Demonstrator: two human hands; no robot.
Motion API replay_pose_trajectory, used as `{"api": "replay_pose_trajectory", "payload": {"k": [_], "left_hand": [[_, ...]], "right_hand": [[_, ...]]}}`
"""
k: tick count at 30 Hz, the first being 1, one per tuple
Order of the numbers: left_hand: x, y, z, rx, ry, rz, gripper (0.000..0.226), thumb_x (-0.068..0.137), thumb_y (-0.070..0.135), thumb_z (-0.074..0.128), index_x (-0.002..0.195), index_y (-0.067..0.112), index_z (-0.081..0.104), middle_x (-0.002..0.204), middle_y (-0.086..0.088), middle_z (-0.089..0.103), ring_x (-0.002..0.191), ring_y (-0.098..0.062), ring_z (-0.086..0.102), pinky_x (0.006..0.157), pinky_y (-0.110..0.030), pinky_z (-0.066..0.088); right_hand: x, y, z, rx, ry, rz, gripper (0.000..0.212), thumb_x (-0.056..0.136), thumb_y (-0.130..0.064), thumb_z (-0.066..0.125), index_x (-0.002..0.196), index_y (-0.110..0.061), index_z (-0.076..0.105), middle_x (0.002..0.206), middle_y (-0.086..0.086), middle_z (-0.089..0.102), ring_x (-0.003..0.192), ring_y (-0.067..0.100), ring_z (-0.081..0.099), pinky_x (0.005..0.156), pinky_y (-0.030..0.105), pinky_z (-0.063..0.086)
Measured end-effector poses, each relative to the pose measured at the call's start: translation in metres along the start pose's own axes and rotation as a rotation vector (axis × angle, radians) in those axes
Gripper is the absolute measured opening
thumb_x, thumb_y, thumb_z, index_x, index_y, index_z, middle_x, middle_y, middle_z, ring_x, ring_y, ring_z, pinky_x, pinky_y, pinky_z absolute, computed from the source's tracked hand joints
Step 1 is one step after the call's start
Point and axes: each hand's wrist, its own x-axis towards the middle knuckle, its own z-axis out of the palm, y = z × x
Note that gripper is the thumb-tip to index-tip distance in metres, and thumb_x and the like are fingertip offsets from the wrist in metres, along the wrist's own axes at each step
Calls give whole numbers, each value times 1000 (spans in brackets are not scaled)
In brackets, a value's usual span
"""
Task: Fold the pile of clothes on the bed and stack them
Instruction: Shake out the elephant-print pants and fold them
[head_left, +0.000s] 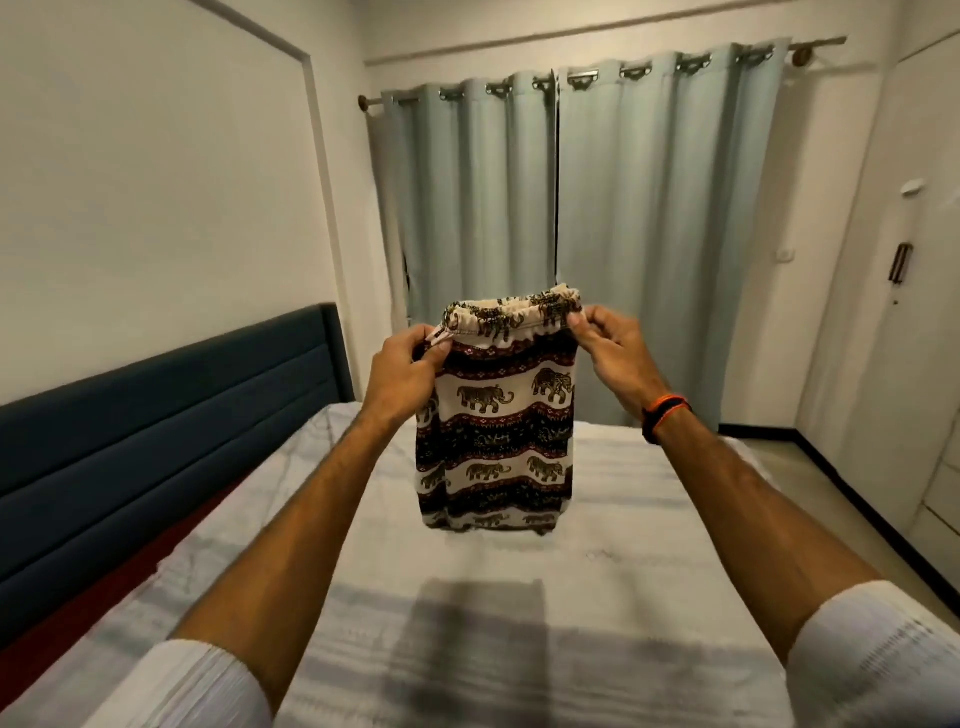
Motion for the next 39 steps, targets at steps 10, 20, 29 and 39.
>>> {"api": "replay_pose_trajectory", "payload": {"k": [10, 20, 29, 39], "left_hand": [[-206, -132, 30, 74, -334, -416, 24, 97, 25, 60, 83, 6, 62, 73, -5, 63, 68, -18, 56, 65, -31, 43], [-354, -147, 44, 137, -554, -614, 24, 98, 28, 59, 104, 7, 67, 98, -5, 72, 89, -20, 69, 76, -30, 56], [-487, -117, 49, 314, -613, -645, 23, 98, 26, 58, 108, 7, 67, 95, -8, 67, 90, -24, 62, 77, -30, 47], [-607, -83, 46, 389, -675, -698, 24, 98, 27, 59, 106, 6, 66, 89, -6, 63, 81, -21, 55, 71, -27, 40]], "right_hand": [[-218, 116, 41, -91, -172, 420, 43, 83, -56, 61, 68, -16, 61, 67, -6, 54, 72, 15, 50, 79, 46, 49], [-366, 135, 36, -102, -309, 700, 34, 96, -25, 62, 78, 4, 62, 80, 17, 65, 80, 25, 64, 82, 49, 55], [-494, 127, 13, -166, -408, 795, 32, 99, -24, 57, 88, 6, 61, 106, 31, 66, 104, 43, 64, 87, 50, 54], [-625, 105, -14, -183, -455, 869, 32, 98, -29, 58, 90, 2, 63, 102, 25, 70, 103, 40, 66, 90, 59, 52]]}}
